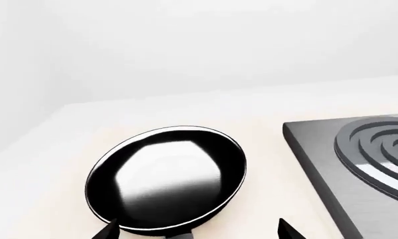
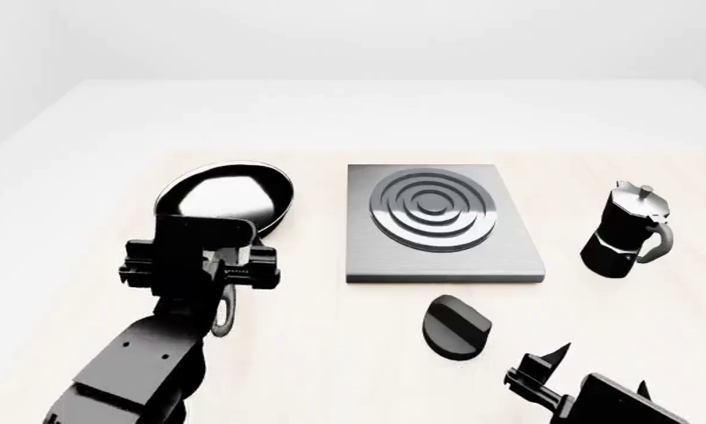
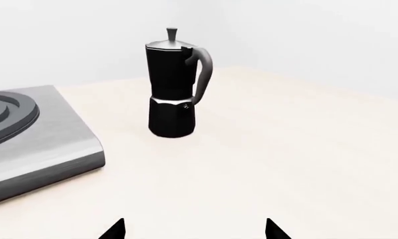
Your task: Turn on the stove and put the frying pan on it.
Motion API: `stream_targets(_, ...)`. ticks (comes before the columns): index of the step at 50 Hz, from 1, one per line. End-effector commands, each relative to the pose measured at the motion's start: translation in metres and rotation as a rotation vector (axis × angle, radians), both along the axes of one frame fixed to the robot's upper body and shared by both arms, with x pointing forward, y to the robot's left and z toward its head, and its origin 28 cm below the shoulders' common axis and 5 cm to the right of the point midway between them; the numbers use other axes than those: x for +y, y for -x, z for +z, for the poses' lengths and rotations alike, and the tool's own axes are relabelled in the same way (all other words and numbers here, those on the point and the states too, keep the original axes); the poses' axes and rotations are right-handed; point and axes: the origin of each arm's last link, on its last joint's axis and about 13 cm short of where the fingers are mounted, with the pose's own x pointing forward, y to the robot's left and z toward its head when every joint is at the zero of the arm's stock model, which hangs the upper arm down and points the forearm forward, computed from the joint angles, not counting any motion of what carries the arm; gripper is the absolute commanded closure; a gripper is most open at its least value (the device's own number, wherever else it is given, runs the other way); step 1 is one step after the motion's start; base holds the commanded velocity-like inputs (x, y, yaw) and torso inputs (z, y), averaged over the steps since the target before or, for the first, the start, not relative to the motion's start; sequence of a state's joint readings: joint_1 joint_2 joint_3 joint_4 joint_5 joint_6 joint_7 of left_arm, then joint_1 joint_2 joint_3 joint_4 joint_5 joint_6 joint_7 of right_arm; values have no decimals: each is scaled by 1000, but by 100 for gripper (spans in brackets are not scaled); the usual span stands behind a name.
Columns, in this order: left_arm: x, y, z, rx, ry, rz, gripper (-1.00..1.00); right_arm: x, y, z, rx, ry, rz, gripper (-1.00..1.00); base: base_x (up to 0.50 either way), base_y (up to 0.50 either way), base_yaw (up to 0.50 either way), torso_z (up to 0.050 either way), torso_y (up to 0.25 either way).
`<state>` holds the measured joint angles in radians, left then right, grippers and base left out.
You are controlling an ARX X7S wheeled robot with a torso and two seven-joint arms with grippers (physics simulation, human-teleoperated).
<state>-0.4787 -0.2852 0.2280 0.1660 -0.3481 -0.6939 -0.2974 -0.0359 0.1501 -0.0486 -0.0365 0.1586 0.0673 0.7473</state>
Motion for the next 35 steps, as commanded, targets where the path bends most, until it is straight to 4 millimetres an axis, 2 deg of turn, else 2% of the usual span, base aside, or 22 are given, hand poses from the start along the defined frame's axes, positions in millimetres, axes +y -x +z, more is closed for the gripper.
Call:
stream_targets(1, 3, -28, 17, 93, -6, 20, -100, 0, 0, 0, 6, -4, 2, -100, 0, 0, 0, 0, 0)
stream_targets(3, 4, -33, 18, 125, 60, 56, -100, 0, 0, 0, 6, -3, 1, -100, 0, 0, 0, 0, 0)
stream_targets(6, 8, -44, 15, 162, 29, 119, -100, 0, 0, 0, 4, -3, 0, -100, 0, 0, 0, 0, 0)
stream_targets(8, 9, -45, 13, 203, 45, 102, -100, 0, -1, 0, 4, -3, 1, -100, 0, 0, 0, 0, 0)
stream_targets(20, 2, -41, 5, 300, 16, 84, -100, 0, -1, 0, 6, -5, 1, -100, 0, 0, 0, 0, 0)
stream_targets(35, -4, -42, 16, 339, 87, 26, -100, 1, -1, -1, 13, -3, 8, -100, 0, 0, 0, 0, 0)
